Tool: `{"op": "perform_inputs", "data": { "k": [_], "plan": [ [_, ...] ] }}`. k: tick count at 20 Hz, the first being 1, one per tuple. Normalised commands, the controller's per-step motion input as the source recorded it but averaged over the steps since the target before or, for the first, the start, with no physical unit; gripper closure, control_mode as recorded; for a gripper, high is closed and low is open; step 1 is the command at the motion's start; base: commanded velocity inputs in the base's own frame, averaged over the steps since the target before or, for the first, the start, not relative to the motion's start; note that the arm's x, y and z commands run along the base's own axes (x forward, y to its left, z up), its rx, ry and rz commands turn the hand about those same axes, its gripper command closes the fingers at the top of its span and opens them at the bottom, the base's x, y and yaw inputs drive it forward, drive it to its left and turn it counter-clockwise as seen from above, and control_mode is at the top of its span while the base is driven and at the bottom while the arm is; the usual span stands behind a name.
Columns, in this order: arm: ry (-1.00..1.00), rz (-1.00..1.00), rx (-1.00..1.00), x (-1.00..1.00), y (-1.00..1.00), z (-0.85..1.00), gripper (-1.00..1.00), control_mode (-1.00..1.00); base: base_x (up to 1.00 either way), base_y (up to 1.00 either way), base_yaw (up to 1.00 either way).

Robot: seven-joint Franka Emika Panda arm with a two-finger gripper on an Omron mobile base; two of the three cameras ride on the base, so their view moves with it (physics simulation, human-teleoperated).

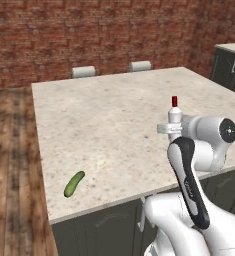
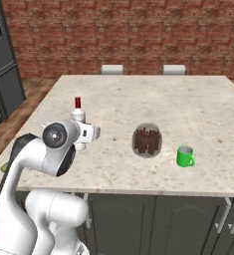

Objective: Open the cabinet directly in front. Then move the liquor and the mug to the dining counter with the jar on it.

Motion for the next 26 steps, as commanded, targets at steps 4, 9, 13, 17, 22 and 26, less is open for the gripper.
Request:
{"op": "perform_inputs", "data": {
  "k": [4, 9, 13, 17, 22, 26],
  "plan": [
    [-0.13, 0.0, 0.0, 0.58, 0.06, -0.37, 1.0, -1.0, 0.0, 0.0, 0.0],
    [-0.15, 0.0, 0.0, 0.57, 0.03, -0.42, 1.0, -1.0, 0.0, 0.0, 0.0],
    [-0.06, 0.0, 0.0, 0.23, 0.0, -0.55, 1.0, -1.0, 0.0, 0.0, 0.0],
    [-0.01, 0.02, 0.0, 0.0, 0.0, -0.62, 1.0, -1.0, 0.0, 0.0, 0.0],
    [0.0, 0.06, 0.0, -0.01, 0.0, -0.54, 1.0, -1.0, 0.0, 0.0, 0.0],
    [0.0, 0.01, 0.0, 0.0, 0.0, 0.0, 1.0, -1.0, 0.0, 0.0, 0.0]
  ]
}}
